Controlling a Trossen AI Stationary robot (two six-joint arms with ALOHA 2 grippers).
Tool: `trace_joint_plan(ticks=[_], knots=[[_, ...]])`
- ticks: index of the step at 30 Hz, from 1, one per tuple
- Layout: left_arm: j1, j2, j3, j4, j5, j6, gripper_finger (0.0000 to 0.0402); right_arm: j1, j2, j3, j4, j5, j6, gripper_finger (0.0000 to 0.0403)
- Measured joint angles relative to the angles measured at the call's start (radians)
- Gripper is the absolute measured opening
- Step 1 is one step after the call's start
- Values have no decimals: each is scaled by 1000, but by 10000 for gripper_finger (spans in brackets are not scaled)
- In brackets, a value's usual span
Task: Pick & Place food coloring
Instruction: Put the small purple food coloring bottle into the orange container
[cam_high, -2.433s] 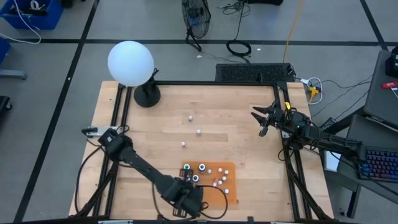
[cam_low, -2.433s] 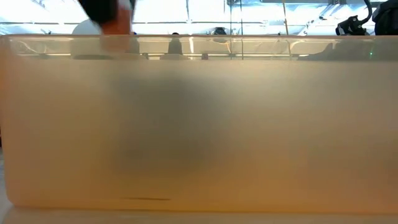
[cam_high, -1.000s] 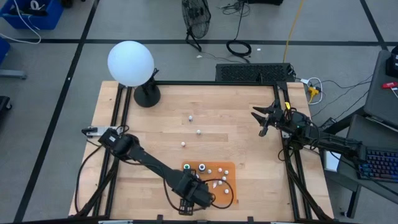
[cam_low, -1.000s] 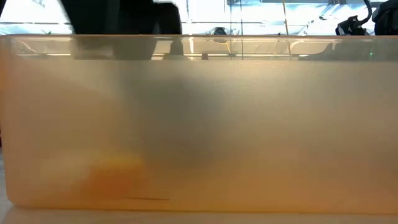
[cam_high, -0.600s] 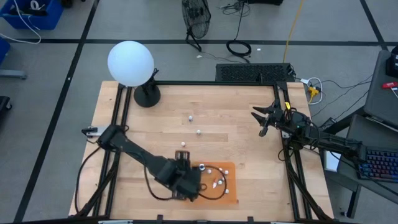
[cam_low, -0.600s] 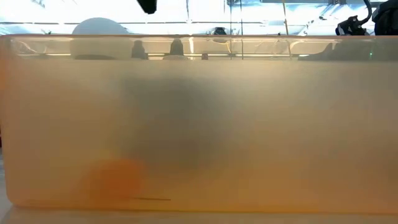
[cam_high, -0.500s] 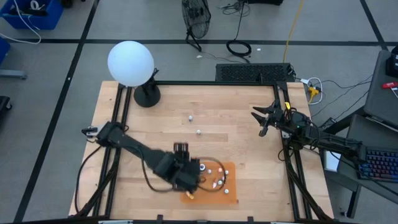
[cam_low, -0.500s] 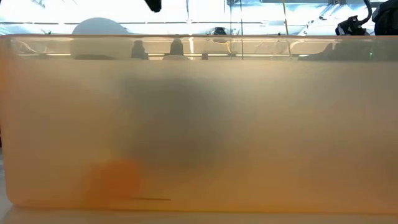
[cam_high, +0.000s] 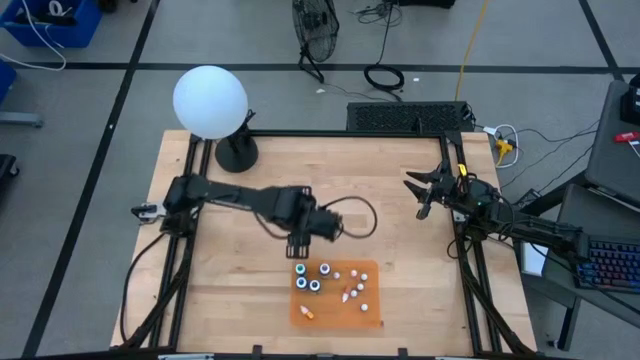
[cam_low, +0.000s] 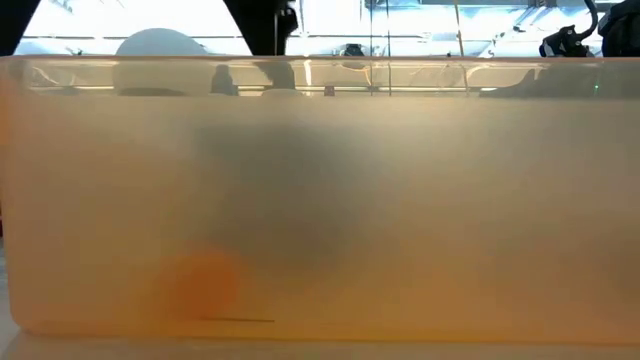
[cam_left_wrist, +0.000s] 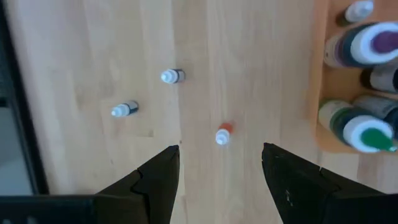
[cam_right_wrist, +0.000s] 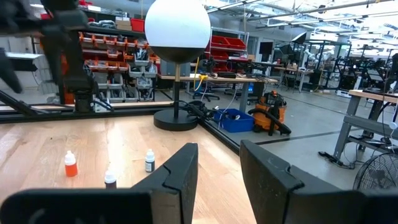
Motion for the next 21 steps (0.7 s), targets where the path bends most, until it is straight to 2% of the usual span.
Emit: trace_joint_plan(ticks=[3,8,15,21], knots=[[61,-3,-57,63,43,77,230,0,0,0,0,0,0,110],[171,1,-136,117,54,186,230,0,0,0,1,0,0,110],[376,0,-230,301,137,249,230,0,0,0,1,0,0,110],[485,0,-380,471,225,302,230,0,0,0,2,0,0,110]])
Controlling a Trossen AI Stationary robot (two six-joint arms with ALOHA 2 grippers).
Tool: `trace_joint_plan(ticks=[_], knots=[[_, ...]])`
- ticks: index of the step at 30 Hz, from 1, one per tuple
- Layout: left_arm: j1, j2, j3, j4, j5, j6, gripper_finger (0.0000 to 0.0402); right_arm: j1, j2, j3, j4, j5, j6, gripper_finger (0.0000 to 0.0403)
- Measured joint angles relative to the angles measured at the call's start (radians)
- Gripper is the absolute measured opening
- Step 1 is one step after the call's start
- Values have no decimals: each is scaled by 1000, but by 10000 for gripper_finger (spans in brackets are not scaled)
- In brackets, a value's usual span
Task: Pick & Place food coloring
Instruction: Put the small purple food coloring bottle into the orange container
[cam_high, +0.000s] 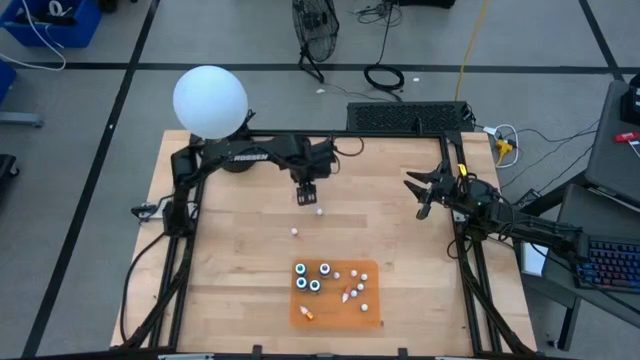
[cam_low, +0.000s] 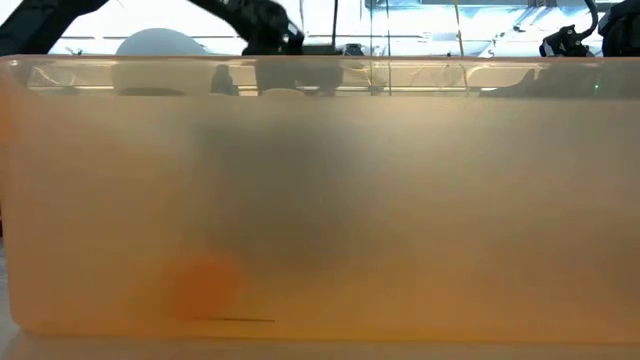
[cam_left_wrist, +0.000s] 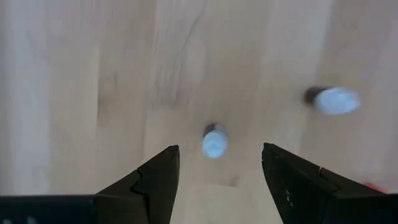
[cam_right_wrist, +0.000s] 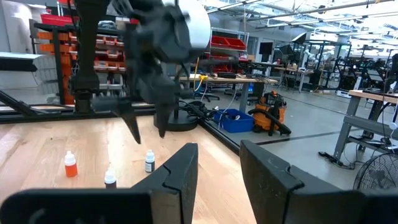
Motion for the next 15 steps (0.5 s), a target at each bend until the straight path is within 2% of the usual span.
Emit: trace_joint_plan(ticks=[6,15], knots=[[30,0,-111,101,57,0,230,0,0,0,0,0,0,110],[26,0,-193,230,60,8,230,0,0,0,0,0,0,110]])
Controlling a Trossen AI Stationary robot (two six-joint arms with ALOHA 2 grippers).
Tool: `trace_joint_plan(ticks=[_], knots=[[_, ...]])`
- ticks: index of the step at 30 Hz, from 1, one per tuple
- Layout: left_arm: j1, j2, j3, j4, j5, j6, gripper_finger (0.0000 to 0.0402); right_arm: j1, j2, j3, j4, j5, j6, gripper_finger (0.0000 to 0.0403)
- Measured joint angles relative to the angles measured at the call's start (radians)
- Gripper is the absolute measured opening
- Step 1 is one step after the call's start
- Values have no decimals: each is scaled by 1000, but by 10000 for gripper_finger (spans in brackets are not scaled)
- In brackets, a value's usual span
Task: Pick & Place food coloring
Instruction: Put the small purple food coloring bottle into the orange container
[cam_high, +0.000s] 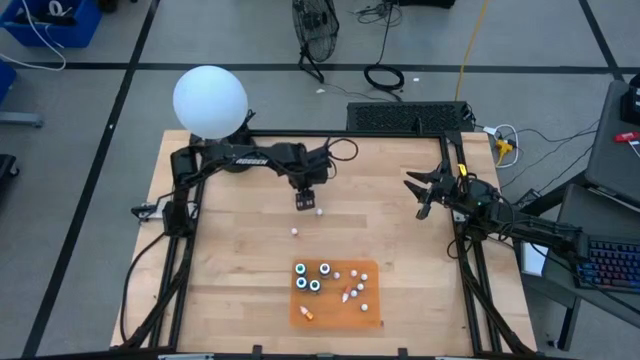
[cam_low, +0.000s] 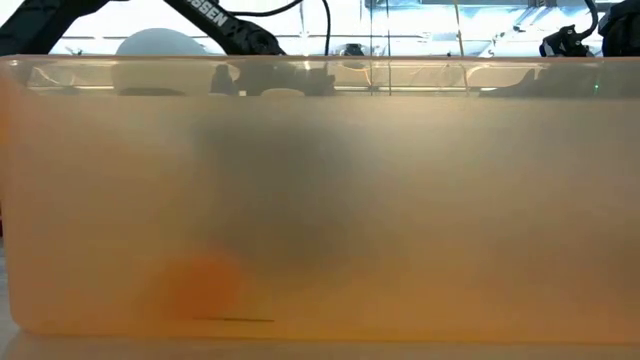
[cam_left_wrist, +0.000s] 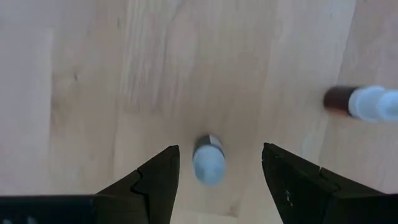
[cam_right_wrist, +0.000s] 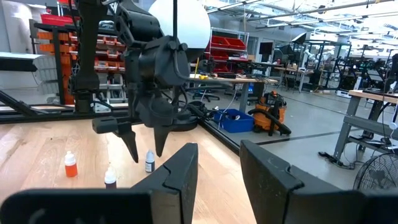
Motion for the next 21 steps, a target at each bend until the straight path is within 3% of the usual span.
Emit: trace_joint_plan(ticks=[21], knots=[[0,0,-25,20,-9,-37,219,0,0,0,0,0,0,110]])
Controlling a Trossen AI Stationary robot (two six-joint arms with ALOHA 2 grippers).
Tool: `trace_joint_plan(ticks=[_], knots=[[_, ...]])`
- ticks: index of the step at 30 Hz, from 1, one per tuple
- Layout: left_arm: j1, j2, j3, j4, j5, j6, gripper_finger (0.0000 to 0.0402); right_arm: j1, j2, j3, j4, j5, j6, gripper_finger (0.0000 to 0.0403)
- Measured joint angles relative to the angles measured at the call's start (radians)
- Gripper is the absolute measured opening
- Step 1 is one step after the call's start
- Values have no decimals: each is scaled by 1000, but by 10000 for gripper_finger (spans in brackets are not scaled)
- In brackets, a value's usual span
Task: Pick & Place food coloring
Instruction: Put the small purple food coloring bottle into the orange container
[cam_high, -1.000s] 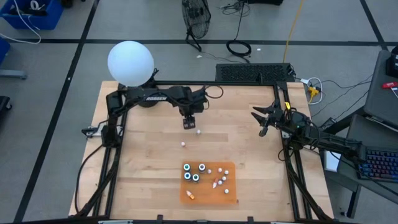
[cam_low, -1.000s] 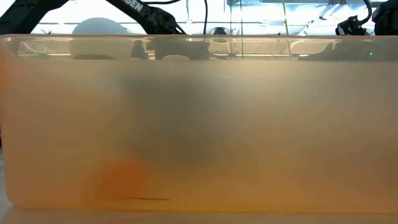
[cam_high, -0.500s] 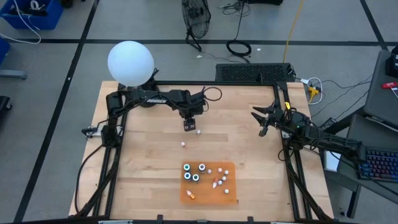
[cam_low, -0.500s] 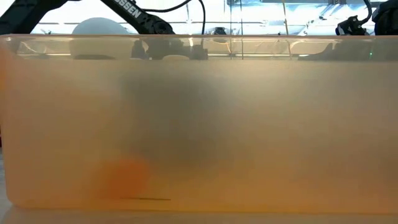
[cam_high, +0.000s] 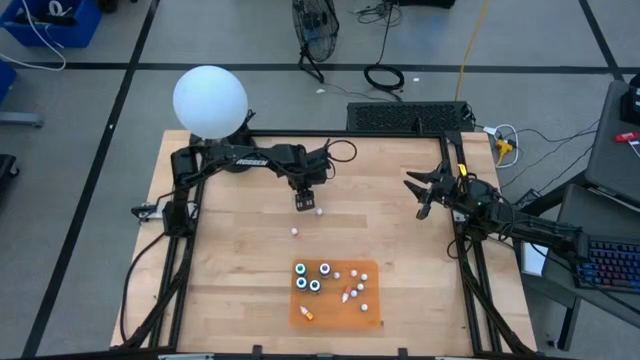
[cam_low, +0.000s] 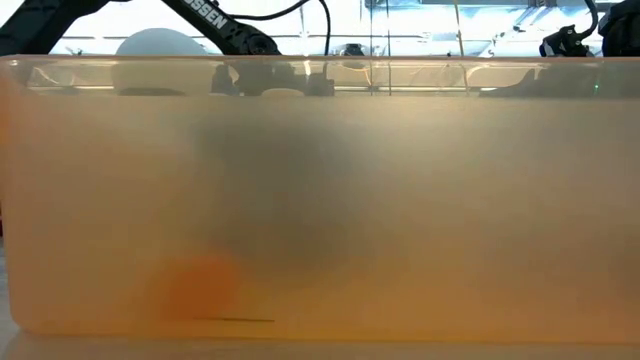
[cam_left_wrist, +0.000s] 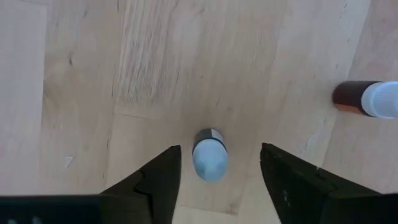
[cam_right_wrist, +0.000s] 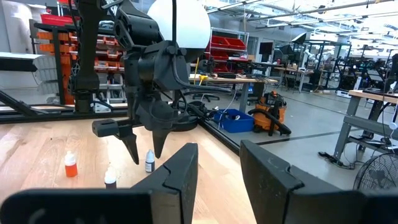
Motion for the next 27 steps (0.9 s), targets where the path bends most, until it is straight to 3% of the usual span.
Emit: trace_joint_plan(ticks=[3,11,20,27], knots=[[0,0,0,3,1,2,186,0,0,0,0,0,0,110],[0,0,0,16,20,-10,52,0,0,0,0,0,0,110],[-48,0,33,-66,-14,-44,53,0,0,0,0,0,0,110],[-200,0,230,-298,-93,-59,53,0,0,0,0,0,0,110]])
